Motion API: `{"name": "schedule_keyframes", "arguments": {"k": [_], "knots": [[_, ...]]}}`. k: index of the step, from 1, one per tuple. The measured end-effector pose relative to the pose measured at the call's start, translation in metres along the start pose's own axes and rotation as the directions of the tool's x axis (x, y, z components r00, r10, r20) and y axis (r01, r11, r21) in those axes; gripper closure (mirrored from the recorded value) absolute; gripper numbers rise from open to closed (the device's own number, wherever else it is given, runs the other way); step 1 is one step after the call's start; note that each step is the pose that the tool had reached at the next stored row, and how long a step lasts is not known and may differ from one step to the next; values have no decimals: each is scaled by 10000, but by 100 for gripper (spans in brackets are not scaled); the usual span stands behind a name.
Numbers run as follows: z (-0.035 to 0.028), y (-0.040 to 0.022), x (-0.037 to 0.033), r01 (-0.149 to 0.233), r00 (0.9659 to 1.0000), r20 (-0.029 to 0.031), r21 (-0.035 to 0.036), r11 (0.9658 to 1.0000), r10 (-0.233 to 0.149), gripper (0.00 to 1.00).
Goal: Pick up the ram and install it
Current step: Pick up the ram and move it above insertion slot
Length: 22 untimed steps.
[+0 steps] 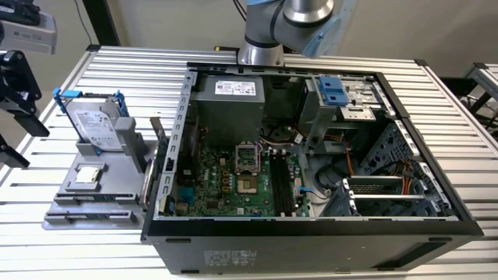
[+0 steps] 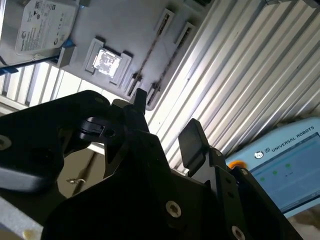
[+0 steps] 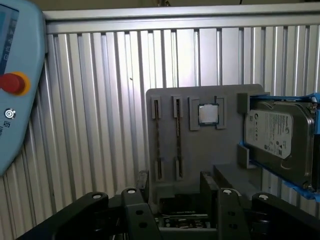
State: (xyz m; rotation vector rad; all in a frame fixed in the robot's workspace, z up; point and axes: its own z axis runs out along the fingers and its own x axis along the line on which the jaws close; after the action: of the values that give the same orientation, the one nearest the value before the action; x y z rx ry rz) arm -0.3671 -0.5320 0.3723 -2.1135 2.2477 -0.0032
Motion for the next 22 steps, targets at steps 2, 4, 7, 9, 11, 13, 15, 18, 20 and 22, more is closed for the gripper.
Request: {"name": "schedule_keyframes", "arguments": {"k": [2,4,7,9,11,13,15,18,20,22], "knots": [[19,1,1,3,10000,-57,2,10000,-3,0],[40,2,2,4,9999,-100,5,10000,-4,0],[72,3,3,7,9999,-155,8,10000,-7,0],[93,4,4,8,9998,-186,11,10000,-8,0],[116,5,5,9,9998,-214,12,10000,-9,0],[136,6,5,10,9997,-244,12,10000,-10,0],[157,6,6,12,9996,-275,14,10000,-11,0],[191,8,8,15,9994,-334,16,10000,-14,0],[214,9,9,16,9993,-378,17,10000,-16,0],[237,10,9,18,9991,-422,19,10000,-17,0]]}}
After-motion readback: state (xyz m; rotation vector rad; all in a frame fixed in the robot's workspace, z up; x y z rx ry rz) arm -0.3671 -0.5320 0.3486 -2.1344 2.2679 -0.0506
